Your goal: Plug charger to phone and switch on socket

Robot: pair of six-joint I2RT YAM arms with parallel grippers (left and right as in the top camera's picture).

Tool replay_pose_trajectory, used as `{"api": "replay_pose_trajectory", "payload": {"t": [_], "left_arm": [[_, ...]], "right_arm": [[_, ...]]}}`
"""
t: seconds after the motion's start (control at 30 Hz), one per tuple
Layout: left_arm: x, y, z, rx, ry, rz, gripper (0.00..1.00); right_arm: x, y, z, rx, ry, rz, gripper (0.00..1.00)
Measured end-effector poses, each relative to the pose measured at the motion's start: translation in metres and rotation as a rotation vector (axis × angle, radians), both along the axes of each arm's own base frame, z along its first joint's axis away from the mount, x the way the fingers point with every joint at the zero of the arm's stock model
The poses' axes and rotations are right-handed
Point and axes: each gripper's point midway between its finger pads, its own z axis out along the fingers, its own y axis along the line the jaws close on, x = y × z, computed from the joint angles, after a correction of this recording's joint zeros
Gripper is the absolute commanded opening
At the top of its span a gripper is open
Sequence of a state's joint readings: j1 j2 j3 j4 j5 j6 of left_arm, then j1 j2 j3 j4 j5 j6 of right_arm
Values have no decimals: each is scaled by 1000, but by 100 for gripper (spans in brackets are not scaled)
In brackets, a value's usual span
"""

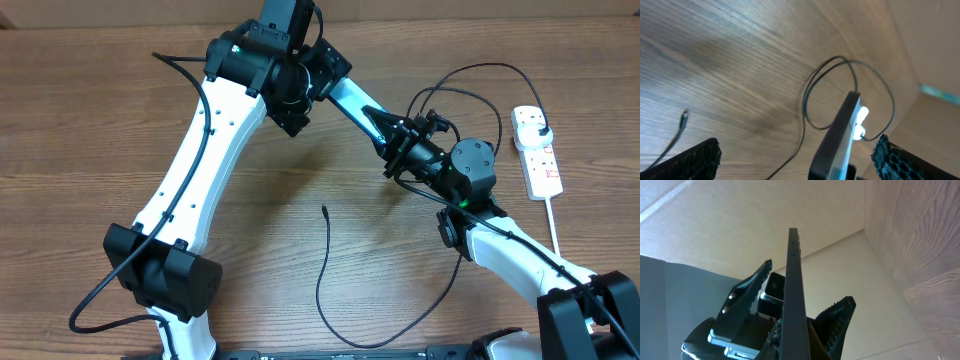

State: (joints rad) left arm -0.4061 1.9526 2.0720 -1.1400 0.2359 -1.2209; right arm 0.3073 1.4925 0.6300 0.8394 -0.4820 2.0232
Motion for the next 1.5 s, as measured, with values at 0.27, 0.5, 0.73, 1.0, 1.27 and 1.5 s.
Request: {"api": "replay_pose_trajectory", "payload": {"t": [0.27,0.5,0.73,1.0,1.27,1.5], "left_arm": [[13,-8,11,-55,-50,21,100],[12,-9,11,-59,-47,19,99],[17,-21,21,-100,-107,-60,91],[24,-34,6,-192,-130,-154,91],[28,-35,0,-214,-143,-172,100],[27,-49,4,-215,-181,-212,100]], "right_arm": [[4,-4,1,2,-4,-30,4],[6,-6,1,3,-4,-46,4],[6,-6,1,3,-4,-49,4],[6,-6,1,3,-4,-49,4],[11,-16,1,3,-4,-74,4],[11,-16,-7,-8,32,-77,4]]}}
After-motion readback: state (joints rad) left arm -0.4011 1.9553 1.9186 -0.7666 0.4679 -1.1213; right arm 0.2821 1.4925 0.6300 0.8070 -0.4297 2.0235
